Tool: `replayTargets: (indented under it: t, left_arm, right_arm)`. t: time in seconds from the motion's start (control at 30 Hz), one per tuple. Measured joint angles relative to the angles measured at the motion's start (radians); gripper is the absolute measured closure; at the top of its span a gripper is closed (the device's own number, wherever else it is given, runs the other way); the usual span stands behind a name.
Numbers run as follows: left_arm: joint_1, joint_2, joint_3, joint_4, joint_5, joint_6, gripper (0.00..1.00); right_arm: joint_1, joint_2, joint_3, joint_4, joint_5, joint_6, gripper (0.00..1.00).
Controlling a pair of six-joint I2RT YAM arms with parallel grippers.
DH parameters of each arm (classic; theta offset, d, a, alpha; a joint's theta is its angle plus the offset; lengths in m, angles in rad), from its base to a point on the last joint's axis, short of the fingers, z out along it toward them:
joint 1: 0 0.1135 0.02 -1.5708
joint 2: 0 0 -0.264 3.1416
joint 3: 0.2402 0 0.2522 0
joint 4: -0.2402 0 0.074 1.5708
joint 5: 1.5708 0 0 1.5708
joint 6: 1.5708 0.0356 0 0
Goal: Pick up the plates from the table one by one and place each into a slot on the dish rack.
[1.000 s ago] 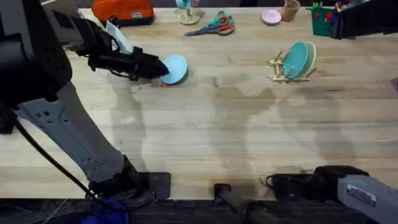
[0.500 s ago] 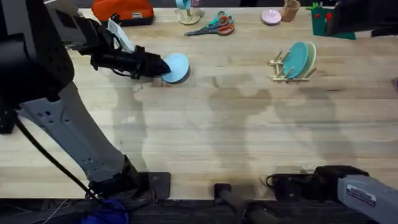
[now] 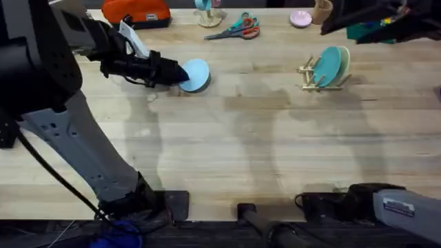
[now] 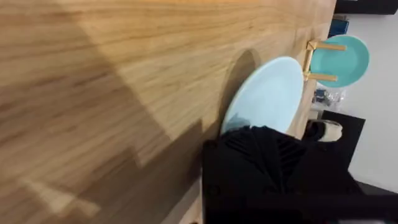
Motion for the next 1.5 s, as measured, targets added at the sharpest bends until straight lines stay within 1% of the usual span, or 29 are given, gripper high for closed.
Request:
replayTargets:
  t: [0.17,0.47,0.67,1.1,1.5]
  left_arm:
    - [0.000,0.000,0.000,0.000,0.000,0.000,0.960]
    - [0.000,0.000,0.000,0.000,0.000,0.000,0.960]
    - [0.000,0.000,0.000,0.000,0.000,0.000,0.960]
    - [0.000,0.000,0.000,0.000,0.000,0.000,0.960]
    - [0.000,0.000,0.000,0.000,0.000,0.000,0.960]
  right_arm:
    - [0.027,0.076,0.000,0.040,-0.040,0.013,0.008]
    - [0.134,0.208,0.000,0.162,-0.061,0.018,0.008]
    - [0.185,0.297,0.000,0.239,-0.063,0.048,0.008]
    - [0.256,0.486,0.000,0.381,-0.065,0.065,0.008]
    - [0.302,0.594,0.000,0.552,-0.071,0.066,0.007]
